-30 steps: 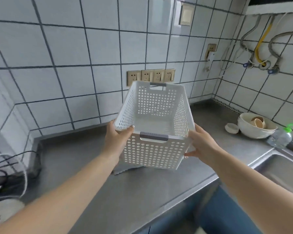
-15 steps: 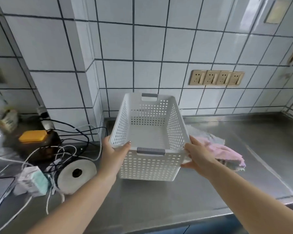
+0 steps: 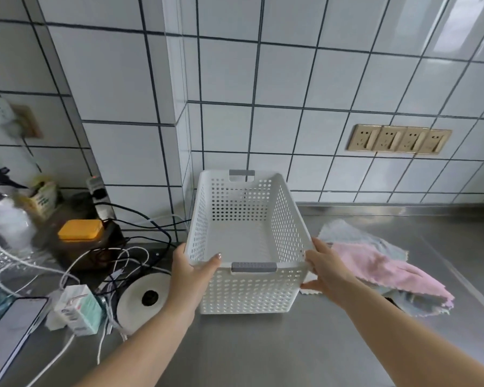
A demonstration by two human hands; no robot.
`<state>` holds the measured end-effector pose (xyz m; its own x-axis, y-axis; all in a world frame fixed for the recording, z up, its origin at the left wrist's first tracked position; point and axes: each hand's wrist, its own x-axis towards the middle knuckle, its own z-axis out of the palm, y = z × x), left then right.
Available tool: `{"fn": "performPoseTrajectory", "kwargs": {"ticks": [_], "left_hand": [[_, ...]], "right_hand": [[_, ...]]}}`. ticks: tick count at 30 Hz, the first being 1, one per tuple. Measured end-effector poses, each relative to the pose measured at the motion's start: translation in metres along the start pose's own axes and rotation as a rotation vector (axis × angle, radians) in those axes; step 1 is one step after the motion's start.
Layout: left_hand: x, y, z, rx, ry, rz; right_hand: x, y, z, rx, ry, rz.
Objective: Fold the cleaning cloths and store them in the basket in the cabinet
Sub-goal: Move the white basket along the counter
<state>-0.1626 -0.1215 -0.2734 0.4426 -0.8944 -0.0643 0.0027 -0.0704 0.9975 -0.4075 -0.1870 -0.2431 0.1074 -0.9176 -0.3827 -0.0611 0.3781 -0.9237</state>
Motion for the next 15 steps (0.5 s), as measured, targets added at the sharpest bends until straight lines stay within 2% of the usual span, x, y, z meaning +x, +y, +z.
{"fn": "performPoseTrajectory", "kwargs": {"ticks": [15], "left_hand": [[0.049, -0.014, -0.001, 0.011, 0.035, -0.065]], "right_hand": [[0.048, -0.009, 0.023, -0.018, 0.002, 0.061]]}}
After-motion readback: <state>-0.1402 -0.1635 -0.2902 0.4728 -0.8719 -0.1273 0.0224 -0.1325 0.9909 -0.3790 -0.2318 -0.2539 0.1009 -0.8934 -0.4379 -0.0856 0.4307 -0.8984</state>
